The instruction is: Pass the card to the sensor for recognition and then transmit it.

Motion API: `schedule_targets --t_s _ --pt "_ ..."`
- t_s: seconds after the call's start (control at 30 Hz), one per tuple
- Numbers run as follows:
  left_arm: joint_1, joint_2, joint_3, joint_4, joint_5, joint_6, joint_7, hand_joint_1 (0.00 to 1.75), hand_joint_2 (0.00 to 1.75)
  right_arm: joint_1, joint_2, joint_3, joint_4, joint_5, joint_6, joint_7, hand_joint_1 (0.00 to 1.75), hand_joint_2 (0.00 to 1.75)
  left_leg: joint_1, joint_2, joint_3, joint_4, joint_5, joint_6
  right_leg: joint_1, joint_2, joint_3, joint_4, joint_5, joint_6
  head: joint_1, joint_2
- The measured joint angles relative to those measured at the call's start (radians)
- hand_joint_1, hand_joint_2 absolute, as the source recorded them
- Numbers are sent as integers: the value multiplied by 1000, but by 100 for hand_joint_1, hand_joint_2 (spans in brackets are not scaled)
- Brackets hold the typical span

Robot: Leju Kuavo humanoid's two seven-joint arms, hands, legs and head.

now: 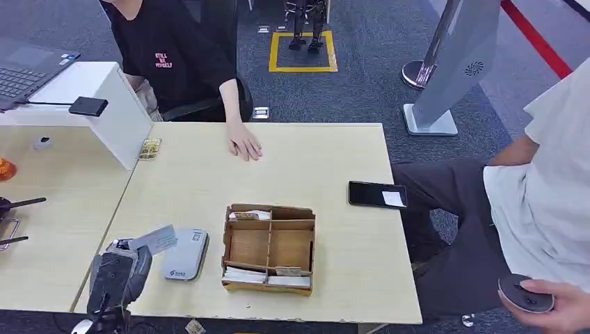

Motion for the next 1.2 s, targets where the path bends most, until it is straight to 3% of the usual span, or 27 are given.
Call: schedule_targets --t_s 0.23,0.5,0.83,1.2 --pt "29 -9 7 0 -47 -53 45 175 175 0 0 -13 0 -1 0 2 0 0 0 0 0 0 0 0 0 0 0 0 0 0 0 0" --pt "37 -23 6 2 -61 -64 51 175 175 -1 0 -13 0 0 1 4 0 0 0 0 0 0 0 0 0 0 0 0 0 0 0 0" --pt "29 -39 -4 29 -101 -29 58 175 175 -1 0 -13 0 8 1 5 0 0 0 0 0 0 0 0 0 0 0 0 0 0 0 0" --pt "-48 -60 -4 102 -91 -7 58 175 175 -2 0 -13 0 17 1 5 0 0 0 0 0 0 0 0 0 0 0 0 0 0 0 0"
